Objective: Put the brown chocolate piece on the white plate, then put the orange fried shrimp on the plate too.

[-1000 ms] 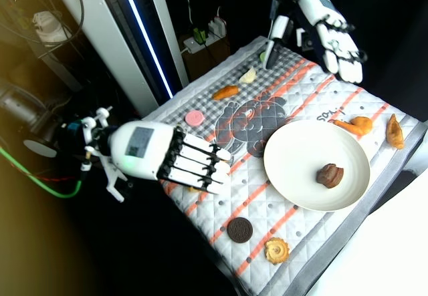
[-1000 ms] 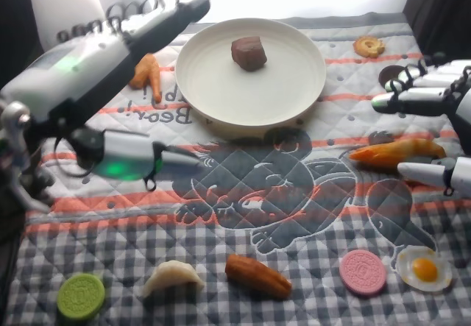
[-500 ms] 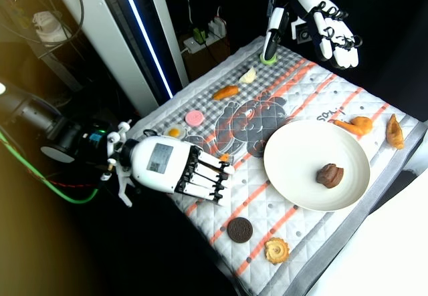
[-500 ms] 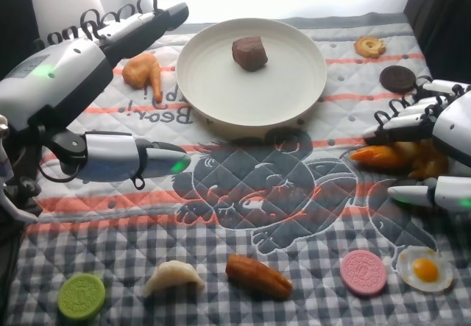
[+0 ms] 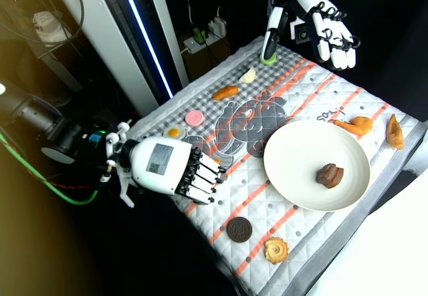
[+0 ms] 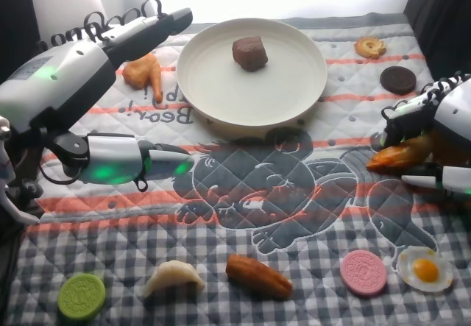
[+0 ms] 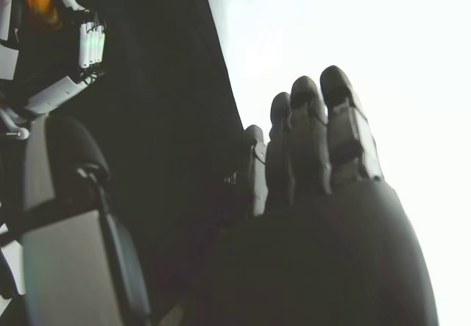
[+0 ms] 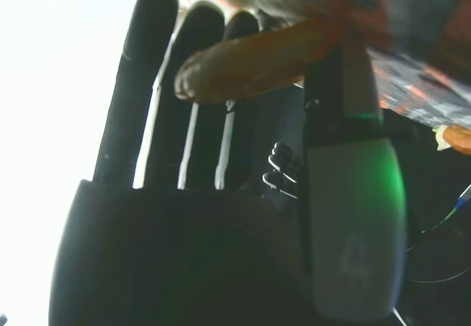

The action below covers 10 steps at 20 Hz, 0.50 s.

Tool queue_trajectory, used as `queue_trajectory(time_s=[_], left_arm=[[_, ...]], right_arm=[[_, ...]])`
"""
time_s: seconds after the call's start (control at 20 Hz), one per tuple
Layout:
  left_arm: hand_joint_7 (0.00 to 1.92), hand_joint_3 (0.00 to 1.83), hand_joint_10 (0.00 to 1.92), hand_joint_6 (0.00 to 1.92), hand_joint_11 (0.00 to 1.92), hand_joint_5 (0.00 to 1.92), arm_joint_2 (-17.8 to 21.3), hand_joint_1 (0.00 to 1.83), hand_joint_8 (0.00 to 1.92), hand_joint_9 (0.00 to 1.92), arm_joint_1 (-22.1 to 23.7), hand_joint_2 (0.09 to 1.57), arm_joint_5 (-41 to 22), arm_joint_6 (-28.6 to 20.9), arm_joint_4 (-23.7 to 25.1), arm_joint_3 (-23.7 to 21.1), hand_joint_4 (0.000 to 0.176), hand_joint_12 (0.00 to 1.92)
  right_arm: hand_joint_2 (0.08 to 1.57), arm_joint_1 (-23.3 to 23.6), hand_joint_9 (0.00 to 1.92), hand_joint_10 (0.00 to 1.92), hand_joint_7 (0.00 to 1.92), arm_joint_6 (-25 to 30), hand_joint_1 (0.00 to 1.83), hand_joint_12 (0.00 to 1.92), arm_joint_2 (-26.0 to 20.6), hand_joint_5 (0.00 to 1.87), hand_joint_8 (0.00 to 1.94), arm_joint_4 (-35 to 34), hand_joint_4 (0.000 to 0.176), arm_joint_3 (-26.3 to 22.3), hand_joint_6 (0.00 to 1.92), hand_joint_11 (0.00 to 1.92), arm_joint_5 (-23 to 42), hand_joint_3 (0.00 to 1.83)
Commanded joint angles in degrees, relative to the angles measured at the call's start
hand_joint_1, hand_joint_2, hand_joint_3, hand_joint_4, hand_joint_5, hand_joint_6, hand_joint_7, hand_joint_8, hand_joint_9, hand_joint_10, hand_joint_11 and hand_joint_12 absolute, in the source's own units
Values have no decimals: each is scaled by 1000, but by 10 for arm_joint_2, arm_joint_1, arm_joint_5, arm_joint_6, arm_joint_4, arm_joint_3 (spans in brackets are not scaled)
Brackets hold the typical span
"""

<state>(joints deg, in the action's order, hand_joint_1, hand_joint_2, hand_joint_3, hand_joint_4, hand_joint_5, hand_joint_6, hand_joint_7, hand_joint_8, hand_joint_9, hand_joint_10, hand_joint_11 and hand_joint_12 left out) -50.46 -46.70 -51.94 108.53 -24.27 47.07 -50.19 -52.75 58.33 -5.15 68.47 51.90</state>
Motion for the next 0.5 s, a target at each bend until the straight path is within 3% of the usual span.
queue_trajectory(time_s=[0.0,0.05,0.1,0.15,0.2,0.25,0.35,0.4,0.45], left_arm=[[228,0,5,0,0,152,0,935,1,256,2,819,-69,-2,17,-1,170,330],[222,0,2,0,0,150,1,935,1,254,1,816,-70,-2,16,-2,175,308],[222,0,2,0,0,150,1,935,1,254,0,816,-70,-2,16,-3,175,308],[237,0,6,2,0,161,1,926,3,278,0,814,-70,-2,16,-3,173,331],[219,0,2,0,0,168,1,943,0,253,1,813,-71,-2,17,-4,173,286],[222,0,3,1,0,175,3,924,1,259,0,818,-73,-2,19,-5,175,311],[211,5,1,0,0,176,10,901,1,257,-3,841,-83,-2,22,-9,164,252],[201,6,1,0,0,160,11,863,0,257,-4,855,-86,-2,22,-11,157,295],[190,11,0,0,0,145,12,841,0,245,-6,869,-91,-2,22,-12,157,303]], right_arm=[[1186,9,786,1672,776,-8,1240,1888,-1,972,1546,7,0,3,723,813,35,1],[1182,20,718,1590,779,-8,1238,1870,-1,985,1545,15,0,5,709,688,35,0],[1182,32,718,1590,779,-8,1238,1870,-1,985,1545,20,0,7,709,688,34,0],[1137,44,884,1371,882,-8,1339,1542,0,995,1195,24,0,11,773,772,34,0],[1090,62,1078,919,1085,-8,1261,1413,4,1008,988,29,0,18,792,908,32,0],[1092,76,957,1206,1063,-8,1358,1406,8,987,882,33,0,24,802,802,28,5],[1073,131,1093,1000,1123,-8,1388,1119,30,907,634,60,0,49,1023,1020,1,0],[1083,145,1235,594,1184,-8,1279,954,36,934,635,67,0,54,1037,1167,-7,0],[1075,163,1357,391,1214,-8,1264,890,46,945,635,78,0,64,1003,1245,-18,4]])
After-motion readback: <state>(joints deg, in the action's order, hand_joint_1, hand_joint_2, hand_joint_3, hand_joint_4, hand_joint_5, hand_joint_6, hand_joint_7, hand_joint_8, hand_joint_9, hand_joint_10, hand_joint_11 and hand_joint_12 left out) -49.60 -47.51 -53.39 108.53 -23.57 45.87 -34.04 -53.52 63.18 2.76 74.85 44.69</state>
